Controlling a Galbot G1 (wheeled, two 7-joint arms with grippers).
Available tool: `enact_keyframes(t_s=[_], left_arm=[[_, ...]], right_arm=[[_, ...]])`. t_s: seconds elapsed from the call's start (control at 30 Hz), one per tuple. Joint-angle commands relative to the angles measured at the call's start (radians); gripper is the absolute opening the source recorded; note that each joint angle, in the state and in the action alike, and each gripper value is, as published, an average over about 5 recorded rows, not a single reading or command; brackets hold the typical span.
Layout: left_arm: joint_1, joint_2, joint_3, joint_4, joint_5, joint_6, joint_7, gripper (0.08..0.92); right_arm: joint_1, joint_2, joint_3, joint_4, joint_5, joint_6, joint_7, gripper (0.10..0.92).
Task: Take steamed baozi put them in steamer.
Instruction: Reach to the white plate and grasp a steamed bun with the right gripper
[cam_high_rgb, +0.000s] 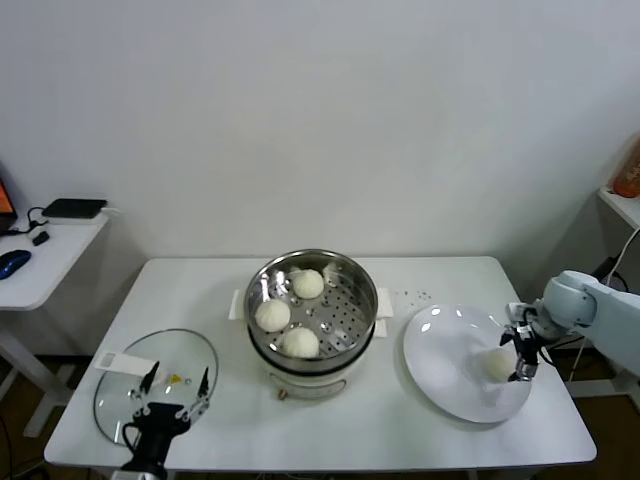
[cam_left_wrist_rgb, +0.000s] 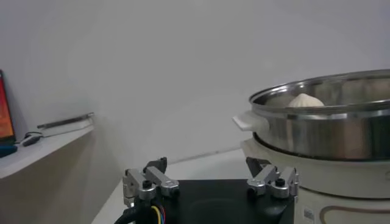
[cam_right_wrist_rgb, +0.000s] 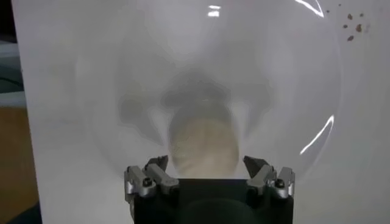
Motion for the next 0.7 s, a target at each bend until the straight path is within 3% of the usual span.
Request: enact_keyframes(t_s=[0.03,0.5,0.7], left_arm=[[0.0,-0.002,0.002,0.004,0.002,0.0,0.0,0.823],[-0.006,-0.002,0.0,0.007,0.002,0.002,0.0,0.823],[-0.005,-0.003,0.001,0.008,0.003,0.001,-0.001,0.823]], right_arm=[[-0.044,0.034,0.042,-0.037,-0.006,0.001,0.003,0.823],[-0.046,0.037,0.043,-0.041,-0.004,0.0,-0.015,0.814],[-0.043,0.035,0.043,-0.041,-0.001,0.0,-0.016,0.698]])
